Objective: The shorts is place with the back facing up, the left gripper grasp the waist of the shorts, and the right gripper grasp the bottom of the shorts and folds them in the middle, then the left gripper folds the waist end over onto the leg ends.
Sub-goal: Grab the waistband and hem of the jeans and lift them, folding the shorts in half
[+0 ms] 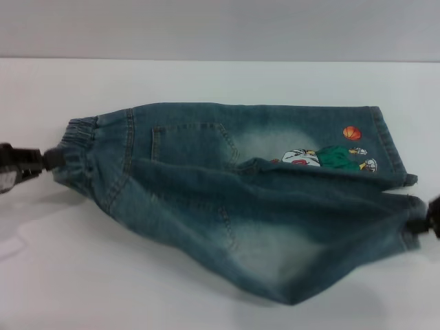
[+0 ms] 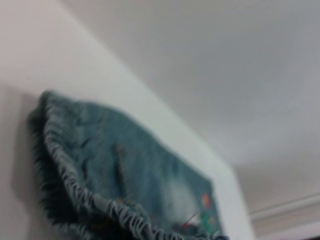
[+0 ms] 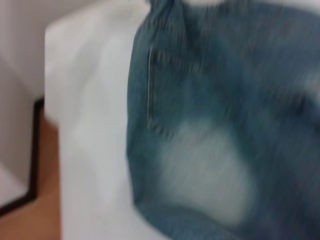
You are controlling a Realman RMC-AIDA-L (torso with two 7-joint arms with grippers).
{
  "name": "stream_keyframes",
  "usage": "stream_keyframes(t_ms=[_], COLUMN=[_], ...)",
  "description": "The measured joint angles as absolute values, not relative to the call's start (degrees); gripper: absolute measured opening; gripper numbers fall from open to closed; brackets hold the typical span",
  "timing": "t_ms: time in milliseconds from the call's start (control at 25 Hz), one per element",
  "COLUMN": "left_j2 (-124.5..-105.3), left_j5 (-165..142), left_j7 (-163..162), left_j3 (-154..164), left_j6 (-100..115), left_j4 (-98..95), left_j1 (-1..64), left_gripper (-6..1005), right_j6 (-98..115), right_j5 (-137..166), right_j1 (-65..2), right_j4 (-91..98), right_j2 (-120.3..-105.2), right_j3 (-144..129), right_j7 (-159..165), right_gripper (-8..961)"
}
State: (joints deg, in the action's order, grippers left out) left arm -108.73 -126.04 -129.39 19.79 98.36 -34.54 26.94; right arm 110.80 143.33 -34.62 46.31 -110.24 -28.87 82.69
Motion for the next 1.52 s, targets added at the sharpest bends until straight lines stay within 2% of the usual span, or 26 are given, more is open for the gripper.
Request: stream_keyframes(t_ms=[240, 400, 720, 1120, 1200, 1520], left_j2=[-108.71, -109.81, -112.24, -114.06, -115.08, -115.66], left_j5=[-121.6, -119.1, -117.7, -116.0, -114.7, -114.1], left_j7=[-130.3, -130.7, -130.2, -130.0, -129.8, -128.7], left_j3=[19.1, 19.0, 18.9, 19.0, 19.2, 19.5], left_j6=[98.6, 96.3, 90.9, 84.4, 81.0, 75.2], left_j4=[-33.5, -33.5, -33.7, -33.9, -34.1, -33.7], left_j1=[26.6, 27.0, 28.3, 29.4, 29.5, 31.2], left_gripper=[116, 117, 120, 123, 124, 127], right_j6=[110.3, 108.3, 95.2, 79.7, 76.1, 68.3], right_j5=[133.3, 127.0, 122.5, 122.5, 122.4, 122.4], right_j1=[-34.0, -33.4, -32.7, -33.4, -33.7, -35.2], right_j4=[47.2, 47.1, 45.4, 39.1, 37.3, 34.3], right_j2=[-110.05, -110.22, -111.89, -112.21, -112.23, -112.77], right_j3=[-22.1, -19.7, -20.6, -23.9, -24.4, -25.0], right_j7=[82.5, 82.5, 82.5, 82.0, 81.9, 81.9], right_gripper=[23, 29, 40, 53, 56, 67])
